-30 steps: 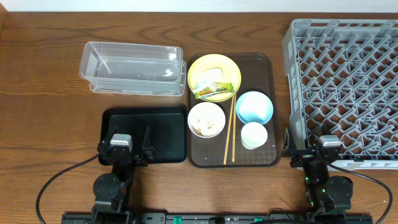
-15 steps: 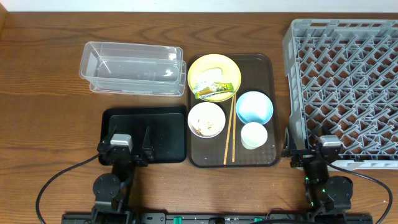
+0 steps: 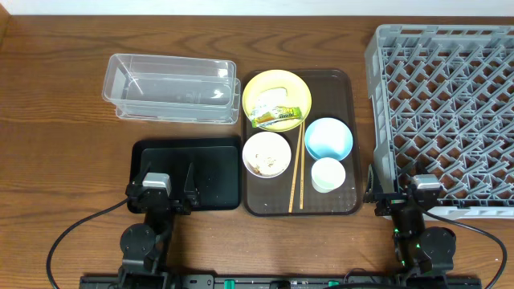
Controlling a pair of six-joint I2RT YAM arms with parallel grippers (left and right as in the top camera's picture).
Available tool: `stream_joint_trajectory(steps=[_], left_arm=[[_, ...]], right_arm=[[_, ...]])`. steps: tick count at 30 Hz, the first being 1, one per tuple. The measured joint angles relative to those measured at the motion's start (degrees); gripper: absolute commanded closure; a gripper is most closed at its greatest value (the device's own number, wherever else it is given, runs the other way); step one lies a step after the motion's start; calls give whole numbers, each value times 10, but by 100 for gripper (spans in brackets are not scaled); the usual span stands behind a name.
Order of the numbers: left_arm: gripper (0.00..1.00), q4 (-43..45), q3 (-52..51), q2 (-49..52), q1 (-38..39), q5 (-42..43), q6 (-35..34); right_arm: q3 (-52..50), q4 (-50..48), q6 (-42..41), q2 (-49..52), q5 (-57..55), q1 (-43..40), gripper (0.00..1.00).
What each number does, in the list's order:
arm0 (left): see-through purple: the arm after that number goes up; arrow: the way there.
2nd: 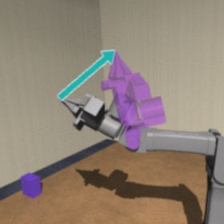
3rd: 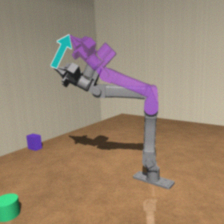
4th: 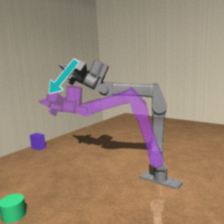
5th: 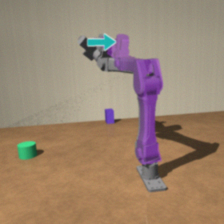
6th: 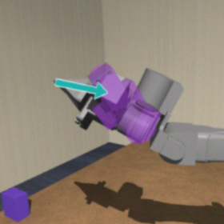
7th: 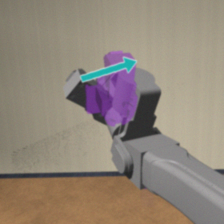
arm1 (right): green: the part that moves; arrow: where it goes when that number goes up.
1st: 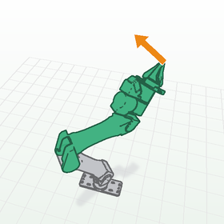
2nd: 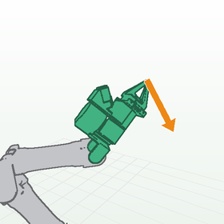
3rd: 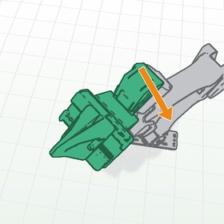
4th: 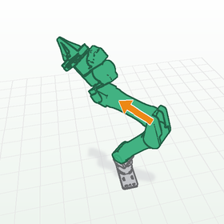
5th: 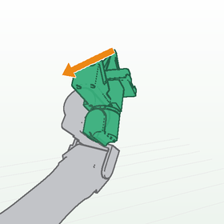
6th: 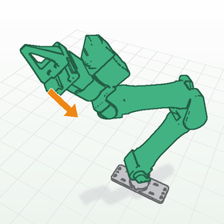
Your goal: Sort waste into correct bins and load items into the dishwasher rack
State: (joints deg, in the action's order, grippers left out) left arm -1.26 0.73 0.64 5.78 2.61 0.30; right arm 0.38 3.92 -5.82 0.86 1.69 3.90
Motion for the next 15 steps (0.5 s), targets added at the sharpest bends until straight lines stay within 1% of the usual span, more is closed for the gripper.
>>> stream_joint_trajectory(steps=[15], left_arm=[[7, 0, 0, 0, 0, 0, 0]], right_arm=[[0, 0, 0, 0, 0, 0, 1]])
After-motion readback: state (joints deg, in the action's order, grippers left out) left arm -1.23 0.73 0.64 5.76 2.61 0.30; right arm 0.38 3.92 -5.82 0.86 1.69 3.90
